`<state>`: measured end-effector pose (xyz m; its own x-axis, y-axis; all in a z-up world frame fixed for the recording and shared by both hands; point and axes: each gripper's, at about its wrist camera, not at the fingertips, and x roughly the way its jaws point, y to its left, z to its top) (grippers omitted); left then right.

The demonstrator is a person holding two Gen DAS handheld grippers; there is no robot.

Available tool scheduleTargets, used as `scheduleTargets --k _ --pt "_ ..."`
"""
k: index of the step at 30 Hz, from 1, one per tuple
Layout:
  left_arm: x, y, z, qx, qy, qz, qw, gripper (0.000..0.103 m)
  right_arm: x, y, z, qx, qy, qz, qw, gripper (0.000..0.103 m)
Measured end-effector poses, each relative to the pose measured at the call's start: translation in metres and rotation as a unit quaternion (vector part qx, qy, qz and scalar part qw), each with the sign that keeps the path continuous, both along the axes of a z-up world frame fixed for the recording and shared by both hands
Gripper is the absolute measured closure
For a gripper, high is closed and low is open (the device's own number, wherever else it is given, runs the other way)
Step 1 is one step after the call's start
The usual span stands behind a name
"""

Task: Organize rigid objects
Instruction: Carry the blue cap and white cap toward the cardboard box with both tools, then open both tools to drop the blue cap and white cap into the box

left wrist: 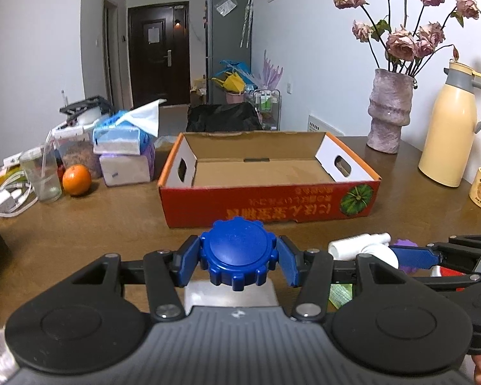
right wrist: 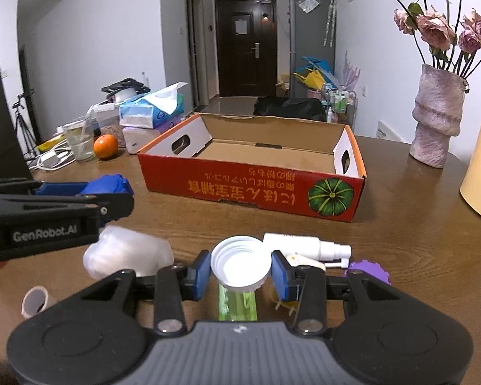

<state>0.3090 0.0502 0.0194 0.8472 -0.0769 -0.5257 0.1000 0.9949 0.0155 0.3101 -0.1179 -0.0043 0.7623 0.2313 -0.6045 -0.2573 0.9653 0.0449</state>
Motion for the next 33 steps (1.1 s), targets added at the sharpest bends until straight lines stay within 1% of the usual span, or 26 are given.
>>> scheduleTargets --k 10,12,17,20,24,33 --pt "0.05 0.023 0.012 0.005 -0.004 -0.029 0.9996 0.049 0.038 0.028 0.01 0.001 -0.018 -0.048 0.999 0.064" --pt "0.064 0.027 0.011 0.002 0.0 -0.041 0.9991 0.049 0.047 0.033 0.009 0.0 -0.019 -0.058 0.998 0.064" --pt "0.094 0.029 0.007 0.014 0.0 -0.064 0.9978 0.049 0.072 0.04 0.009 0.006 -0.022 -0.089 0.996 0.064" --pt "0.112 0.033 0.005 0.012 0.002 -0.076 0.997 0.05 0.087 0.042 0.009 0.006 -0.026 -0.102 0.994 0.064" --pt "0.14 0.035 0.003 0.016 0.006 -0.081 0.9966 0.049 0.109 0.045 0.009 0.001 -0.028 -0.117 0.993 0.063" --pt "0.195 0.037 -0.008 0.008 0.014 -0.089 0.9959 0.05 0.158 0.046 0.002 -0.012 -0.027 -0.147 0.989 0.064"
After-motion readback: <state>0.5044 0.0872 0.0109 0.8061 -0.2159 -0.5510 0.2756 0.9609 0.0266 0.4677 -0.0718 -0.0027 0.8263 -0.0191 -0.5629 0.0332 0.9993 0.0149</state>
